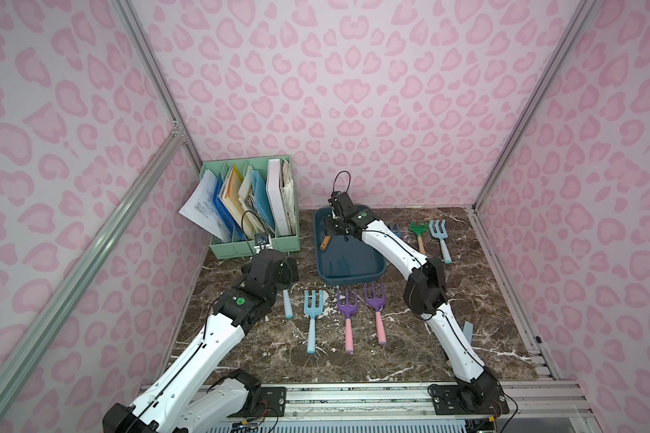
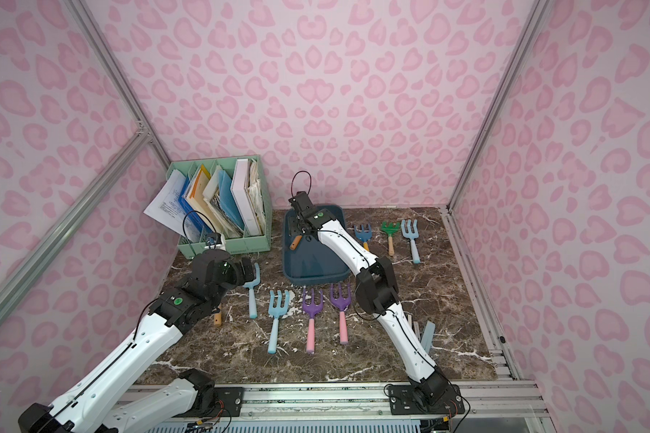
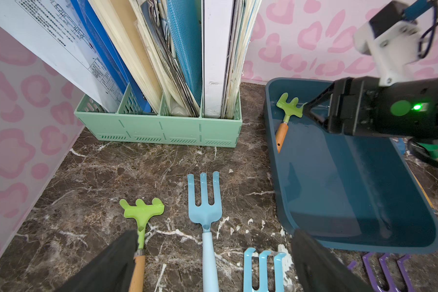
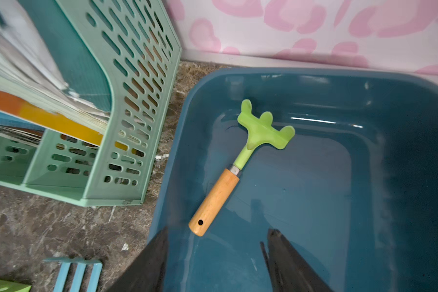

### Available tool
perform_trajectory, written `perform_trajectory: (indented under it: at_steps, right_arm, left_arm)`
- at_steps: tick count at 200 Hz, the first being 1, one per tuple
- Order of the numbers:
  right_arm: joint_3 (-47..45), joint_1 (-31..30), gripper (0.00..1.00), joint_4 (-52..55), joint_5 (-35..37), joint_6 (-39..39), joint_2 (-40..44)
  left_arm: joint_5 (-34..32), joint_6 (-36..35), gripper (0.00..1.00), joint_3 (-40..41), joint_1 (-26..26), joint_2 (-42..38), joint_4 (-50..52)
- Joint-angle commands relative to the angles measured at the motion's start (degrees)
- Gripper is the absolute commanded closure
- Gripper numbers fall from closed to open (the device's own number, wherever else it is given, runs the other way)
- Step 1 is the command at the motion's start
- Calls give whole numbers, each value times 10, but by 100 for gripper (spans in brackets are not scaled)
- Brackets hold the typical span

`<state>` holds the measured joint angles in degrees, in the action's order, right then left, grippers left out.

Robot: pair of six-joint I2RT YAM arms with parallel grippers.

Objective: Take the hand rake out of the storage box
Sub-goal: Pick up the rake from the storage box.

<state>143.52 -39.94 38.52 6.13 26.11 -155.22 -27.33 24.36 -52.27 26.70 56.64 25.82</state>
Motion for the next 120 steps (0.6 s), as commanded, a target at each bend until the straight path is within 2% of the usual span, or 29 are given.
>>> perform_trajectory:
  at_steps: [1, 46, 81, 120]
  right_arm:
    - [3, 0, 36, -17, -15, 17, -19]
    - [7, -1, 38, -49, -39, 27, -61]
    - [46, 2, 38, -47, -49, 38, -99]
    - [54, 2, 41, -42, -33, 41, -115]
  left_arm:
    - [-10, 3, 1, -3, -1, 3, 1]
    - [-10, 3, 2, -2, -1, 3, 0]
    - [-20, 5, 1, 0, -1, 1, 5]
    - [-29, 2, 2, 7, -1, -10, 2]
